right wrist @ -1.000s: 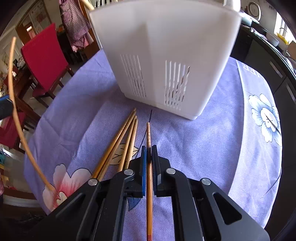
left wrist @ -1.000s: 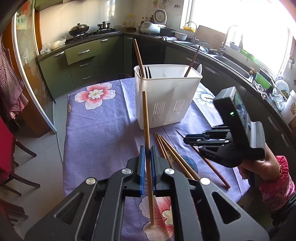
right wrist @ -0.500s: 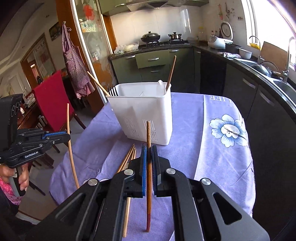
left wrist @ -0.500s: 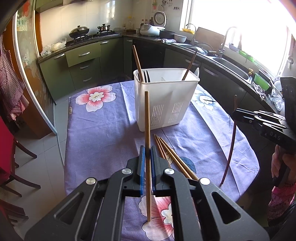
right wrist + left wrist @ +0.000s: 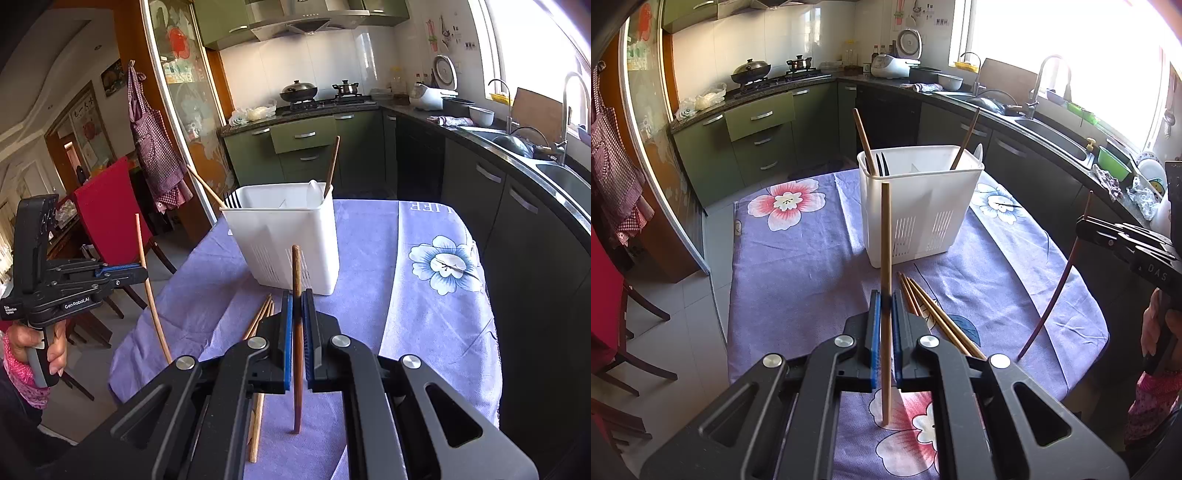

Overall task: Organize utensils
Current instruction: 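Insert the chopstick into the white holder with the left gripper while the right inserts its chopstick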

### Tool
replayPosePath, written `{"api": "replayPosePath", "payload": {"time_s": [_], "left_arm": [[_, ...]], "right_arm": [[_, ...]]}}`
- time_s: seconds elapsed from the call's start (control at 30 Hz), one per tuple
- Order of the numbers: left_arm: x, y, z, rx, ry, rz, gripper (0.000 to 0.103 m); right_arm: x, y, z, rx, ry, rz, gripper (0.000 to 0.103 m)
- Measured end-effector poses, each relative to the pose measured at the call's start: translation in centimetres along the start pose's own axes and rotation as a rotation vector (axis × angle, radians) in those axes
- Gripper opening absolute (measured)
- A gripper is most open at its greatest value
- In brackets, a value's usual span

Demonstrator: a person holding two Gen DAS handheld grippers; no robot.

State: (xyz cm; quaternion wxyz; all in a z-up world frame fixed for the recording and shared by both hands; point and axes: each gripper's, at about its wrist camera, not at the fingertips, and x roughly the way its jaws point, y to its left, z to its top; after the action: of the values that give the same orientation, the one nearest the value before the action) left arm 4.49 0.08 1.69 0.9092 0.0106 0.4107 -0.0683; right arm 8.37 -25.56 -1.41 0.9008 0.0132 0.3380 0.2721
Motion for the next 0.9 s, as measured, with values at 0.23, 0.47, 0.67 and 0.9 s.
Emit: {"api": "replayPosePath", "payload": {"time_s": [0.23, 0.47, 0.67, 0.9], "left_arm": [[-0.3, 0.0, 0.2, -0.002, -0.005, -0.004, 0.006], [-0.8, 0.1, 0.5, -0.003, -0.016, -0.012, 0.006], [-1.5, 0.1, 1.2, -0.01, -0.027, -0.024, 0.006], [-2.4, -0.3, 2.1, -0.002, -0.039, -0.038, 0.006]], "right_arm": [[0.0, 0.3, 0.1, -0.005, -0.004, 0.005, 0.006], [-0.6, 0.5, 0.5, -0.01, -0.021, 0.007, 0.006], [-1.1, 0.7, 1.0, -0.02, -0.042, 0.008, 0.006], [-1.6, 1.1, 2.0, -0.041, -0.057, 0.017, 0.006]]}}
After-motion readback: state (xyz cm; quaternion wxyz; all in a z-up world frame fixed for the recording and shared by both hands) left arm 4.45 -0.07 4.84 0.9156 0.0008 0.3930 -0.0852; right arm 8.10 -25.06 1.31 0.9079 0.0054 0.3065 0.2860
